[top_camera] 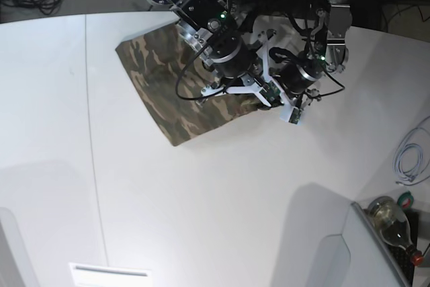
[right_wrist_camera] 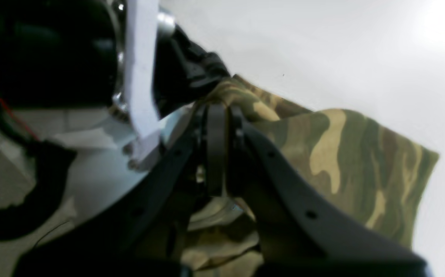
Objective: Layout the t-shirt on the table in an organized manner, then fold the t-shirt properly
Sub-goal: 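Grasp the shirt's edge with the left gripper beside the right gripper, then hold the shirt with both grippers and flip it over, then release the shirt and press its collar area flat with the left gripper, then tuck and smooth the shirt's edge with the left gripper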
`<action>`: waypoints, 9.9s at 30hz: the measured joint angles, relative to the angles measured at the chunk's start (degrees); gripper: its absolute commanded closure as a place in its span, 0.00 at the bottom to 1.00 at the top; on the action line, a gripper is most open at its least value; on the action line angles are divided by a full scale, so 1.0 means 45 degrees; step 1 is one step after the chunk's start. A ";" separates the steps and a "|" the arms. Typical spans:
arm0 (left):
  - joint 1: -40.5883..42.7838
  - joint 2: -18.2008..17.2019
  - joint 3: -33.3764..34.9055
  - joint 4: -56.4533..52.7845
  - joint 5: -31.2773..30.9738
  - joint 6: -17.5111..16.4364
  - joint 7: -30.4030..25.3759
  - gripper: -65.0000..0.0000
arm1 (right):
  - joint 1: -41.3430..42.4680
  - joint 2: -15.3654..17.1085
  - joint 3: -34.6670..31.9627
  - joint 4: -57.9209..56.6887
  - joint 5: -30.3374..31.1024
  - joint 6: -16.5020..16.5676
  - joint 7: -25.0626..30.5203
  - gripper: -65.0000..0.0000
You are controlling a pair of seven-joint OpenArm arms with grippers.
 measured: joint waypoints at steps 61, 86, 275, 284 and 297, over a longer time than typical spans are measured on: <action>0.1875 -0.0413 -0.1622 0.5421 0.1846 0.1384 0.2545 1.00 | 0.2079 -0.0835 -0.1059 -0.5595 0.0423 -0.0223 0.4877 1.00; 0.0267 -0.1224 -0.0767 0.0544 0.3070 0.2225 0.0583 1.00 | 0.1860 0.0131 0.0690 -0.5688 0.0049 0.0073 0.3147 1.00; 0.0797 -0.0112 0.3672 -0.0690 -0.9743 0.0238 0.1972 0.24 | -0.4483 0.2336 0.9233 0.2977 0.1287 0.0151 0.2482 1.00; -0.1239 -0.0136 0.5523 -0.2584 -0.9534 0.0189 0.1773 0.96 | -0.4488 0.2351 0.9292 0.2973 0.1273 0.0199 0.2492 1.00; -0.4634 -0.2521 0.8767 -0.1695 -0.6377 0.0675 0.4731 1.00 | -0.3643 0.1035 1.2871 0.2404 0.1311 0.0296 0.2560 1.00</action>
